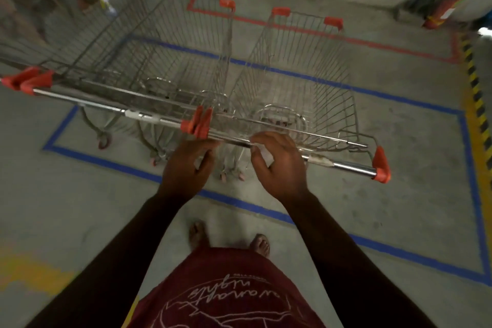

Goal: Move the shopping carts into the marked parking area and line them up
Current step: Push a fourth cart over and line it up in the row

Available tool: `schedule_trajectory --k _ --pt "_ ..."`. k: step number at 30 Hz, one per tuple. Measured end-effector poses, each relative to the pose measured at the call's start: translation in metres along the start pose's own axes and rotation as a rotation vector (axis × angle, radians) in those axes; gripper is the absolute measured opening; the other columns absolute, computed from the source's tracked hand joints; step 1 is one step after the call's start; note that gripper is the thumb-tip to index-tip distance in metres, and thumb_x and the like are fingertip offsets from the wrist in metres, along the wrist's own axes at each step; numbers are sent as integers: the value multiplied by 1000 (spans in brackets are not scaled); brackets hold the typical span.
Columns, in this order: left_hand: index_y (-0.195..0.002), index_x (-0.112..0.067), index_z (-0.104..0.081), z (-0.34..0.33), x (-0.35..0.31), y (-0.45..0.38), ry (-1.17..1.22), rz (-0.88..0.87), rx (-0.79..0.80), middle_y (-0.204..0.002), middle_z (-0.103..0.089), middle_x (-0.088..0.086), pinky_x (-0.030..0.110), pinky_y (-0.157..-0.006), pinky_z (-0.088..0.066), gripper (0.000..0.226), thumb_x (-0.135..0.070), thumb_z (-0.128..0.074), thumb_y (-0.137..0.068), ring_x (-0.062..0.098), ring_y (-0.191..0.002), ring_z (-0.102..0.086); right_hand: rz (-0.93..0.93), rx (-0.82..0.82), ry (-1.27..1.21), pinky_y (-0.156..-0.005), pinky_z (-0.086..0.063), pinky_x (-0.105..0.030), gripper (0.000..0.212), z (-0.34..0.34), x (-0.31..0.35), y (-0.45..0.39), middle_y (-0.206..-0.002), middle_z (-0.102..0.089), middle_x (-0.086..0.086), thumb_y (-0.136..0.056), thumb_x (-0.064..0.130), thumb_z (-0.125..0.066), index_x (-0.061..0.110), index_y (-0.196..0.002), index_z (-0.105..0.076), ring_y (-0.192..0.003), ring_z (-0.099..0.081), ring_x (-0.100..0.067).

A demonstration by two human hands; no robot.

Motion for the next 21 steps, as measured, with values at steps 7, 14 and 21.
schedule_trajectory --k 7,14,21 --pt "-112 -15 -77 53 28 95 43 284 -151 -108 -77 0 38 -88 -57 27 -27 -58 -96 20 -98 -73 96 54 -85 -88 -52 -43 15 -57 64 13 -101 -79 6 -95 18 -66 17 -100 -79 -93 -73 -18" --pt "-111 -13 -78 138 88 201 5 451 -364 -109 -78 -2 42 -84 -60 28 -27 -56 -98 18 -98 -75 306 341 -211 -82 -55 -39 17 -162 176 18 -98 -78 4 -96 20 -63 15 -103 -78 -90 -71 -13" --pt "-113 -14 -77 247 168 337 54 740 -482 -104 -78 -4 43 -81 -61 34 -31 -53 -96 16 -94 -75 445 578 -311 -85 -57 -38 16 -308 327 50 -97 -77 4 -96 20 -64 16 -102 -79 -89 -68 -11"
Point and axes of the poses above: each hand's wrist, its own y-axis away from the middle knuckle, its own z-axis out of the back of the hand, x = y × z, the point moved 2 cm from there along -y, towards the middle knuckle
